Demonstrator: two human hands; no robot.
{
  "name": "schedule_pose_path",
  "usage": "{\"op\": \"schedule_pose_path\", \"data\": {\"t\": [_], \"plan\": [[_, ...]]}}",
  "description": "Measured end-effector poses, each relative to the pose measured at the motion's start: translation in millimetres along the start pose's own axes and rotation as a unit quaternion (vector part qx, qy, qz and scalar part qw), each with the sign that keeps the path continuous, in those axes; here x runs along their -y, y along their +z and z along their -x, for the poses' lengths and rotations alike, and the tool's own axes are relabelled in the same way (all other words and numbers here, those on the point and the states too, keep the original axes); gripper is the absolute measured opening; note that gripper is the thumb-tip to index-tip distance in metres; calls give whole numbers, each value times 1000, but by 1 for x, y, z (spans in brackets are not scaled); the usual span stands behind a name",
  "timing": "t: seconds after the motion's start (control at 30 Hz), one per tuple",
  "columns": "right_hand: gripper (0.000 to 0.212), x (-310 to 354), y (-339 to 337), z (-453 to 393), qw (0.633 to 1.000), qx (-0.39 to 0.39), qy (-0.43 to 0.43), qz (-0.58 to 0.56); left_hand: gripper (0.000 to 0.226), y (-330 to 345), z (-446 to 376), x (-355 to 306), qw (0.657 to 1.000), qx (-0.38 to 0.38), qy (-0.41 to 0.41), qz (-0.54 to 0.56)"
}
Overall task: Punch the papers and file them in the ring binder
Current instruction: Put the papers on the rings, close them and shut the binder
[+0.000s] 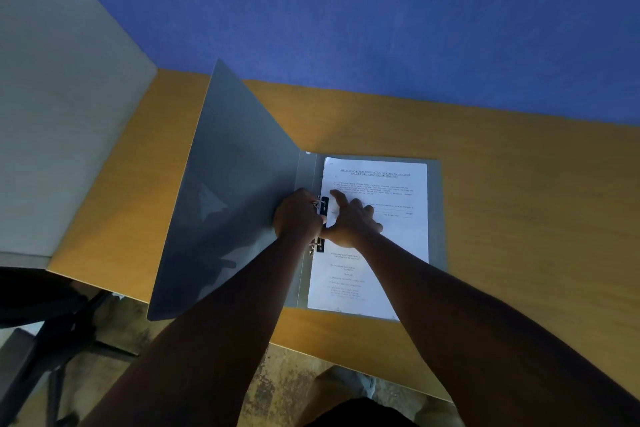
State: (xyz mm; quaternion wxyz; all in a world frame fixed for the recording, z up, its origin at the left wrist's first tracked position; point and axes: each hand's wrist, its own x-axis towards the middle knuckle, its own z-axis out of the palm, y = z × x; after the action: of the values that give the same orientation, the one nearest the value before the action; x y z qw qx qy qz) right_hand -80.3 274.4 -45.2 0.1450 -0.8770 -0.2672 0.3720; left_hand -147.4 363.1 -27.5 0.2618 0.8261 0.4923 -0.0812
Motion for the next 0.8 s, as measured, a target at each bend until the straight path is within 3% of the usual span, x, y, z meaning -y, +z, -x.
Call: {"op": "schedule_pose_path", "data": {"t": [0.2, 0.37, 0.8], "plan": [[86, 1, -1, -1, 1000, 6, -5, 24, 43, -6, -6, 0, 1000, 21, 17, -12], [77, 2, 0, -4, 1000, 9, -7, 15, 26, -9, -4, -1, 999, 4, 31, 14], [72, -1, 5, -2, 999, -5, -20, 33, 34, -18, -12, -5, 999, 4, 37, 3]]}}
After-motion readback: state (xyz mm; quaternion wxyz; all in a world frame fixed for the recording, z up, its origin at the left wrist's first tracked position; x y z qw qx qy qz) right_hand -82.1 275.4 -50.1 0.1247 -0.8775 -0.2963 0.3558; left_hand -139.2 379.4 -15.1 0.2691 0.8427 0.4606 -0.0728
